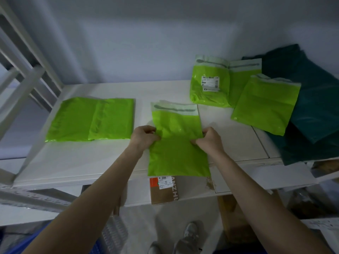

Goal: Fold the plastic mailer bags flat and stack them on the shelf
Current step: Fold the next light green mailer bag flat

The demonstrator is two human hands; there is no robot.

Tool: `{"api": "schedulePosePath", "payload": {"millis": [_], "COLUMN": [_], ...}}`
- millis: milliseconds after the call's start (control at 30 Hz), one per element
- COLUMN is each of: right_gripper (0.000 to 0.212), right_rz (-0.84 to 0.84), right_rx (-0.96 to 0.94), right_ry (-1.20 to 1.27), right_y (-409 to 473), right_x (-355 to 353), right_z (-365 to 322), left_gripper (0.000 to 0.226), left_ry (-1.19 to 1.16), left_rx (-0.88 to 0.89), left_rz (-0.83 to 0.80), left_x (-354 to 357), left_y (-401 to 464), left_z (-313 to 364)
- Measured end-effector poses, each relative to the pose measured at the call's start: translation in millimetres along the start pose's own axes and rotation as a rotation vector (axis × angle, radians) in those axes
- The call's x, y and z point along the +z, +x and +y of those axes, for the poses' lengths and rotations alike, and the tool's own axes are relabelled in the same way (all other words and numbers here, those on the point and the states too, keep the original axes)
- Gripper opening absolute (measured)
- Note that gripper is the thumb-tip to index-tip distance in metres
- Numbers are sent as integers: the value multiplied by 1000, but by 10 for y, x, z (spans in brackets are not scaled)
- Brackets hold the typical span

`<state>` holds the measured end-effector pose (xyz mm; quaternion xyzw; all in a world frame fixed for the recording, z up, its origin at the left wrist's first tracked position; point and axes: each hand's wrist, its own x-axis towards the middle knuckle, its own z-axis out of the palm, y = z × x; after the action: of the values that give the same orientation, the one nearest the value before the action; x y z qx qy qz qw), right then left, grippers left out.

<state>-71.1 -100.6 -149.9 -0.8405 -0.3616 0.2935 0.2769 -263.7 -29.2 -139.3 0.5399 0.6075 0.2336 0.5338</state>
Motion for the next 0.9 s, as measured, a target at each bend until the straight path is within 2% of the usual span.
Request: {"api": "schedulePosePath", "payload": {"millis": [67, 333, 567, 733, 833, 900], "right_gripper": [41, 14, 19, 17, 15, 13], "right_rz": [7, 85, -18, -55, -87, -101], "right_rx": [0, -25, 7, 57, 102, 117], "right_ry": [38, 153, 584, 698, 710, 715], "right_y": [18, 78, 127, 173, 203, 217], "right_x": [-8, -150, -142, -144, -140, -145], "right_z": [-6, -34, -115, -149, -172, -179], "left_gripper": [15, 21, 18, 3, 15, 15], "left_ry": [-102, -180, -255, -254, -380, -477], "left_rx": [19, 18, 1, 14, 84, 100], "left_rz": [-17, -33, -60, -5, -2, -38], "left_x": [-17, -43, 3, 39, 72, 95], "left_y": [-2, -6, -4, 35, 65, 63], "left_z": [7, 89, 142, 166, 196, 221]}}
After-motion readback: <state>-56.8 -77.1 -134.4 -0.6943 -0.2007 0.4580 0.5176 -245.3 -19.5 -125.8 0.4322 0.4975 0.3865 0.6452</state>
